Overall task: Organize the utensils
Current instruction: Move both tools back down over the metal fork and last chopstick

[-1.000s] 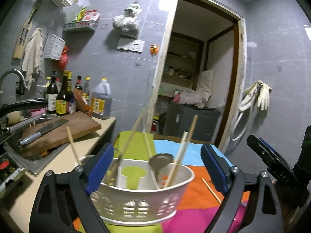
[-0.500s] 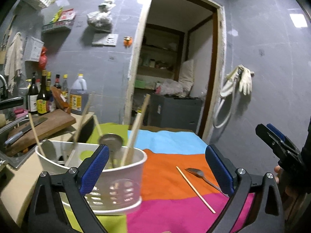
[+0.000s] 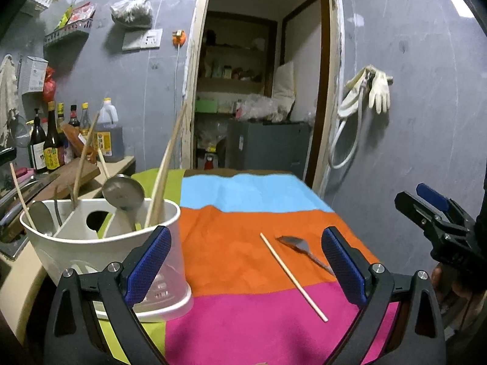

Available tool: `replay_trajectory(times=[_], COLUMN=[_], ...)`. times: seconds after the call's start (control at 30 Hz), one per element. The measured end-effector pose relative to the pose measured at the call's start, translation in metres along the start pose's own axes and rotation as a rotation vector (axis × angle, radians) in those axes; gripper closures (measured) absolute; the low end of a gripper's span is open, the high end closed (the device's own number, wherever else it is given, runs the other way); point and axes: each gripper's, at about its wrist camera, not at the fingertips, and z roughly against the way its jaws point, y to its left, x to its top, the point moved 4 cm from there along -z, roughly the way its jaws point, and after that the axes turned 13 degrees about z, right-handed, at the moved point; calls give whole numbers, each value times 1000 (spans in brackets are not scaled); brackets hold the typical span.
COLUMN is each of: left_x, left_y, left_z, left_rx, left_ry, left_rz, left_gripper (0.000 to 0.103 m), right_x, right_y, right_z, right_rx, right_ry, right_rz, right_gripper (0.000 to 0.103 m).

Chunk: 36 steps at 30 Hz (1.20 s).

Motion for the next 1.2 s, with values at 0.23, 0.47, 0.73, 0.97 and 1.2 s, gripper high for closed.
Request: replay_trajectory(times=[0.23, 0.47, 0.73, 0.97, 1.2], left_x=[-24, -37, -38, -44, -45], left_y=[-4, -3, -7, -11, -10], left_z=[-27, -59, -88, -123, -152], left_rx=[44, 63, 35, -5, -51], left_ry=[113, 254, 361, 485, 596], left_rz=[-18, -3, 23, 49, 129], left_gripper=[6, 6, 14, 45, 71], right_x=[-30, -53, -74, -81, -85], right_y=[-4, -10, -6, 4, 12], right_z=[-25, -47, -77, -86, -95], right_rx=[83, 171, 255, 339, 373], right_ry=[175, 314, 438, 496, 538], right_rz=[1, -27, -60, -51, -20], right_gripper=[0, 18, 47, 60, 66])
